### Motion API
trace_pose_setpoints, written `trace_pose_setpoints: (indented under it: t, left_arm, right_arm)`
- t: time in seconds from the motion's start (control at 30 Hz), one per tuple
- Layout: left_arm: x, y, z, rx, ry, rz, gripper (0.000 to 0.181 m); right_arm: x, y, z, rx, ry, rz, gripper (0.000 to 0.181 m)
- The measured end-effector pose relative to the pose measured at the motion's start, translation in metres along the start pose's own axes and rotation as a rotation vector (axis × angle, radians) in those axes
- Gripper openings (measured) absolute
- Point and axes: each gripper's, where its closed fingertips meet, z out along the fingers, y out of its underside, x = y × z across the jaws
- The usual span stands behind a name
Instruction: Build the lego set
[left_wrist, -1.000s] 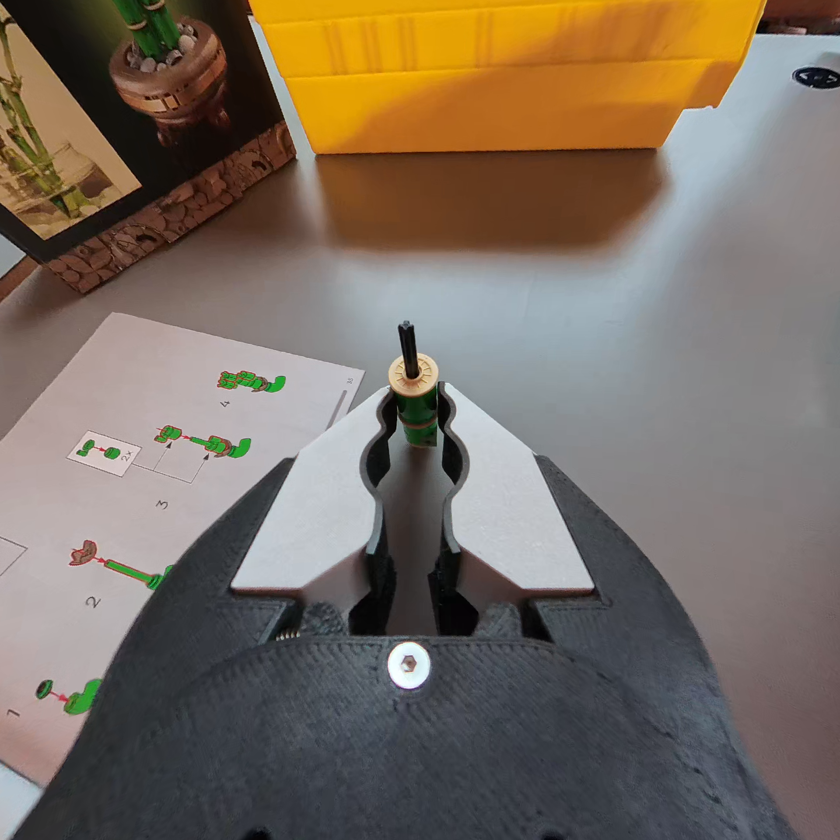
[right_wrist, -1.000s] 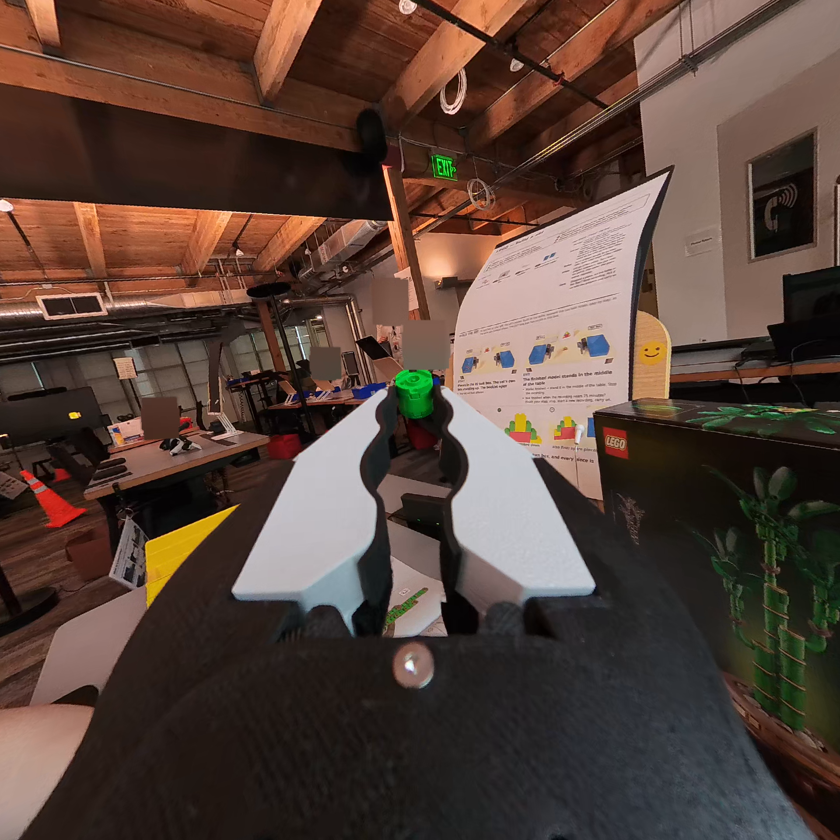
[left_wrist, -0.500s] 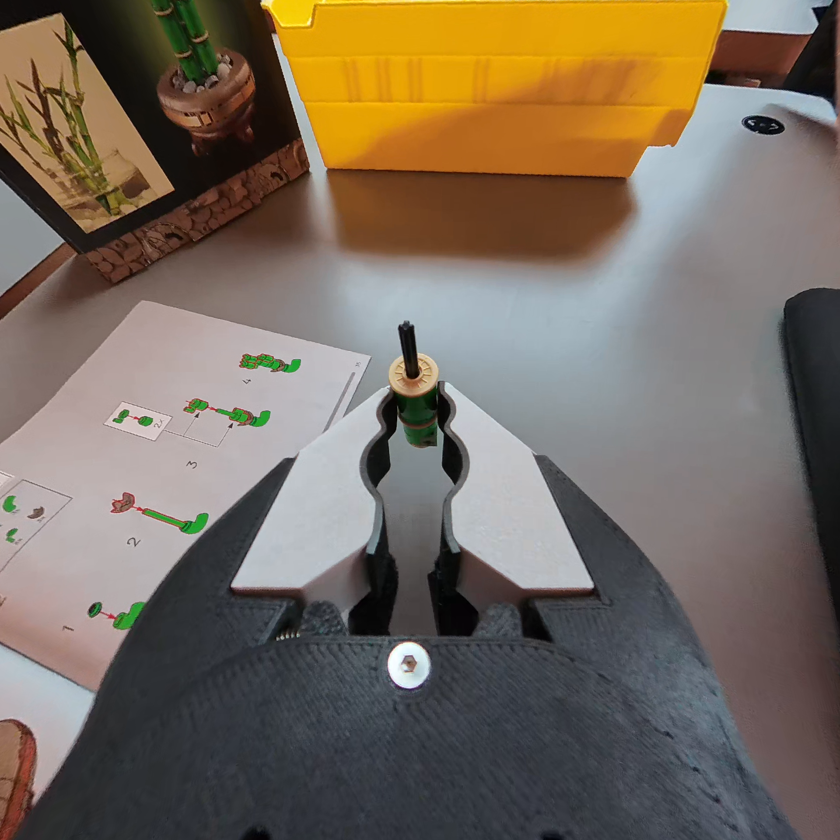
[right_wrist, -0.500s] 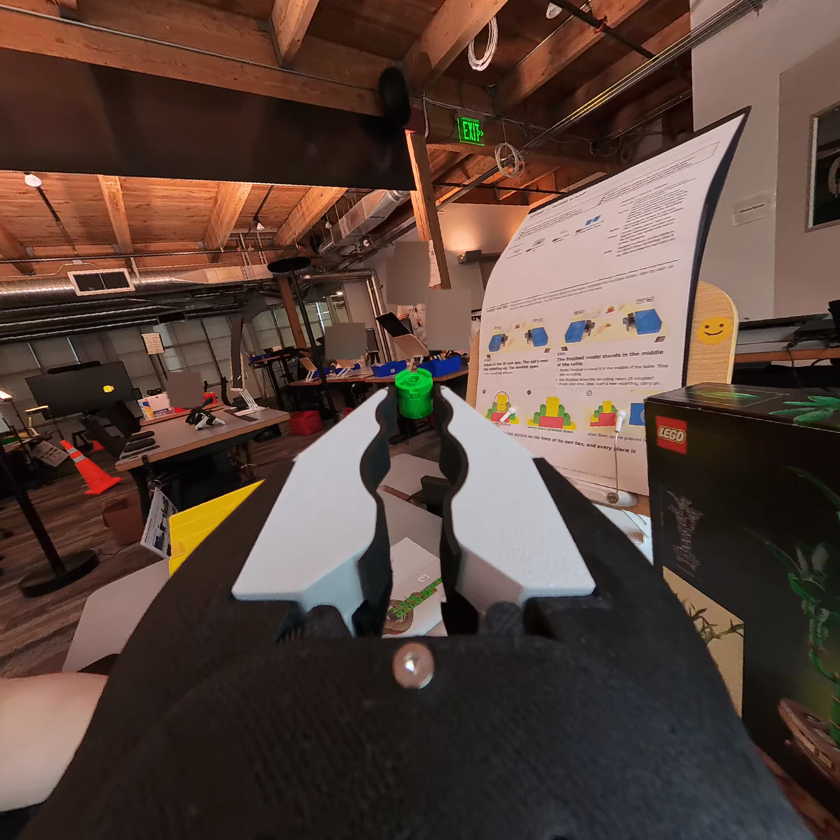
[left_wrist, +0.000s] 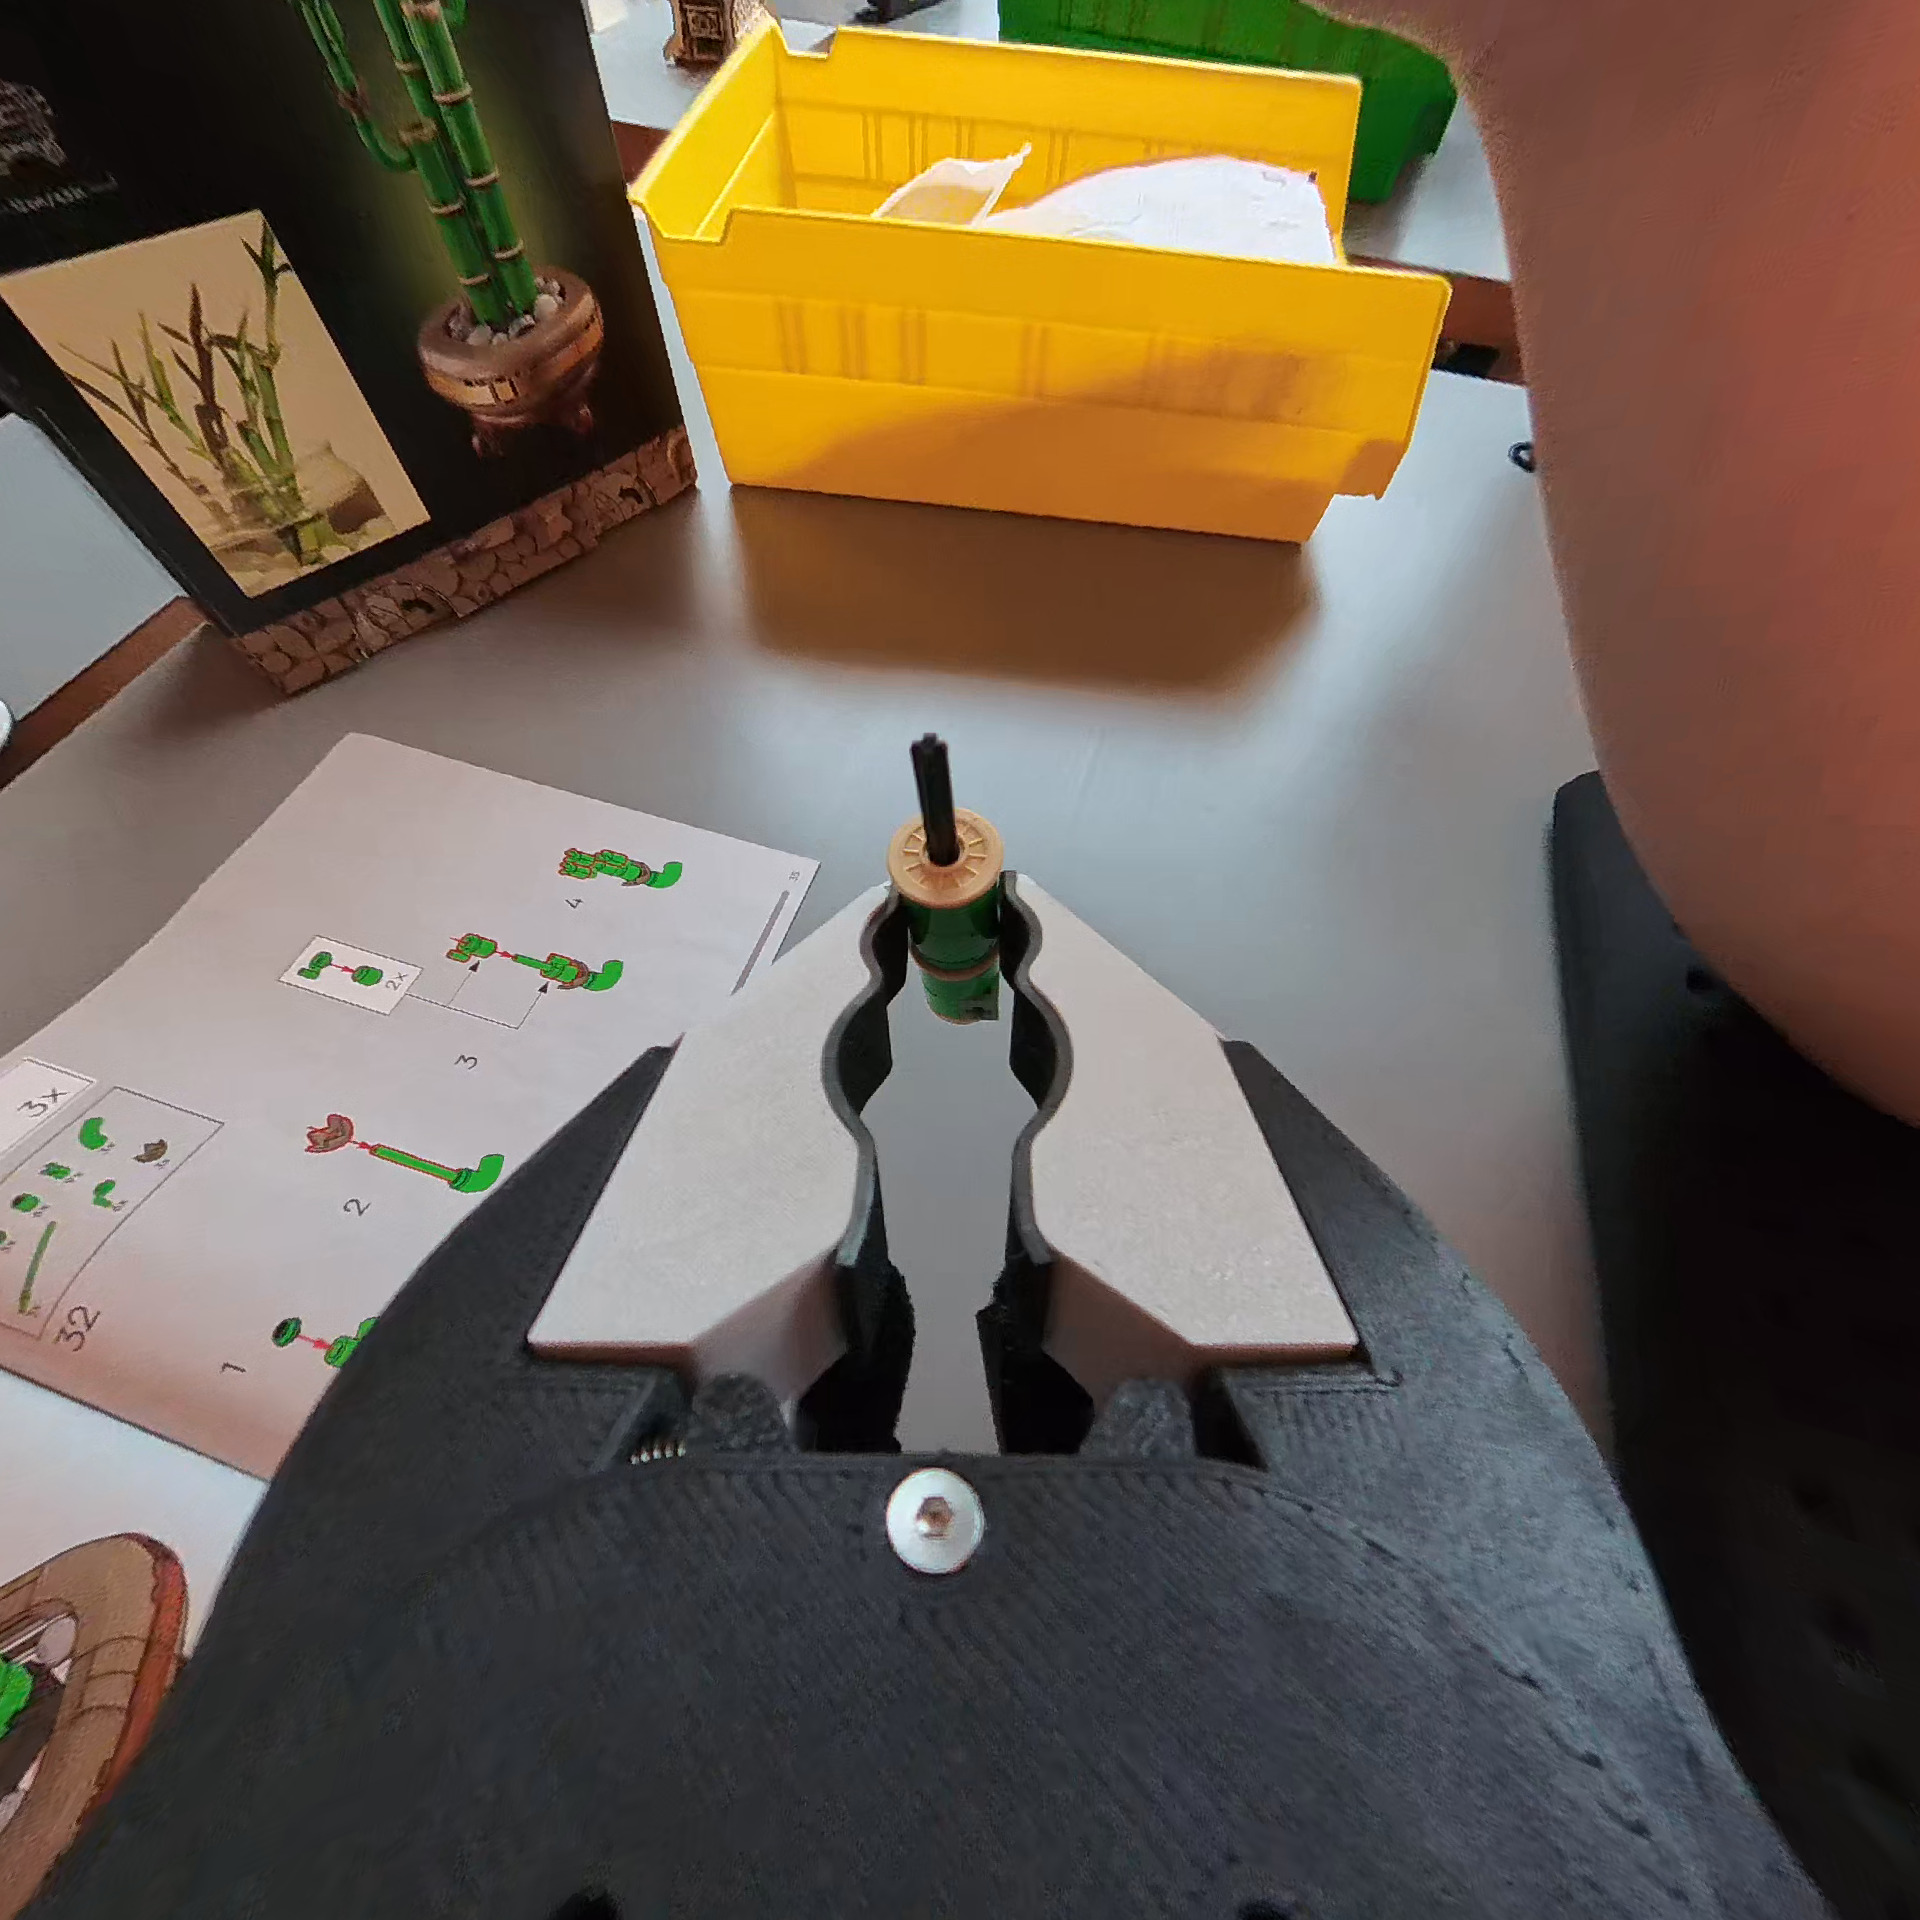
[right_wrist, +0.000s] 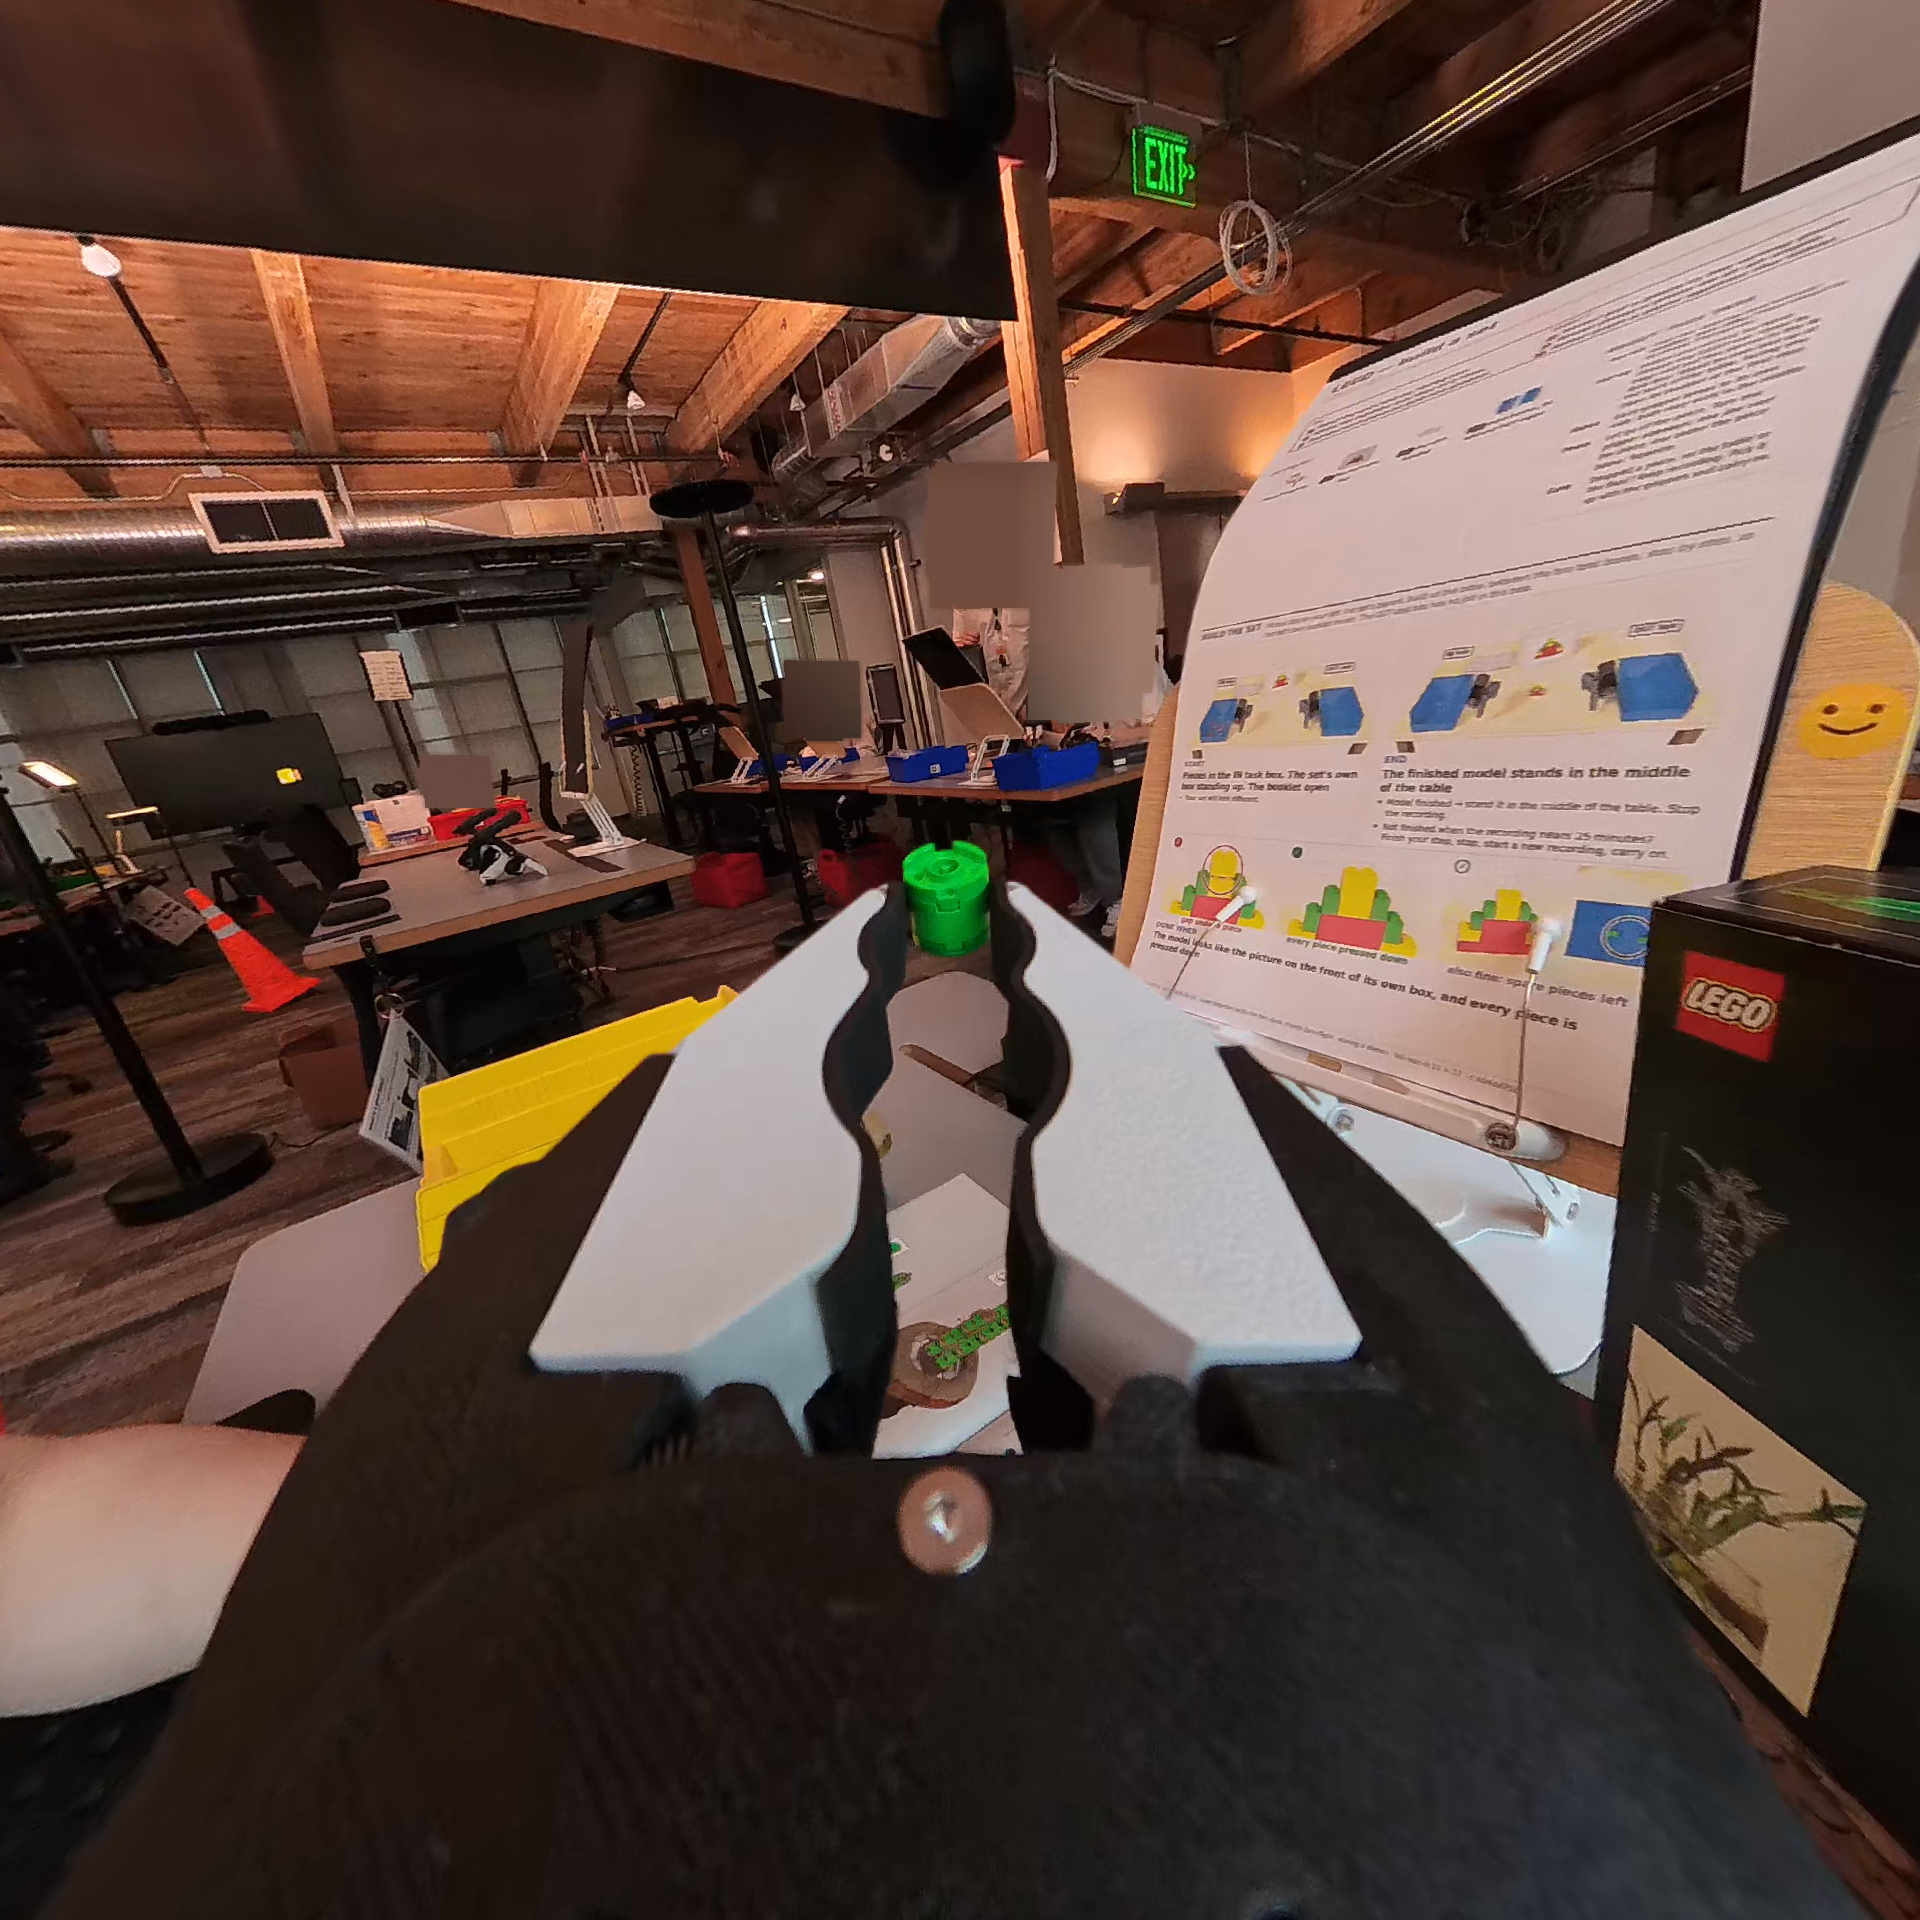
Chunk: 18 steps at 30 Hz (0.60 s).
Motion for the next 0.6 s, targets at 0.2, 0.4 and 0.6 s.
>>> trace_pose_setpoints:
  t: [0.2,0.4,0.6]
  left_arm:
    - [0.004,-0.005,-0.003,0.019,0.016,-0.029,0.015]
    - [0.003,-0.002,-0.002,0.008,0.012,-0.02,0.015]
    - [0.001,-0.001,-0.003,0.003,0.016,-0.037,0.015]
  right_arm:
    - [-0.007,0.004,0.005,-0.024,-0.015,-0.01,0.014]
    - [-0.015,0.004,0.008,-0.03,-0.037,-0.014,0.014]
    - [-0.019,0.008,0.011,-0.053,-0.048,-0.02,0.014]
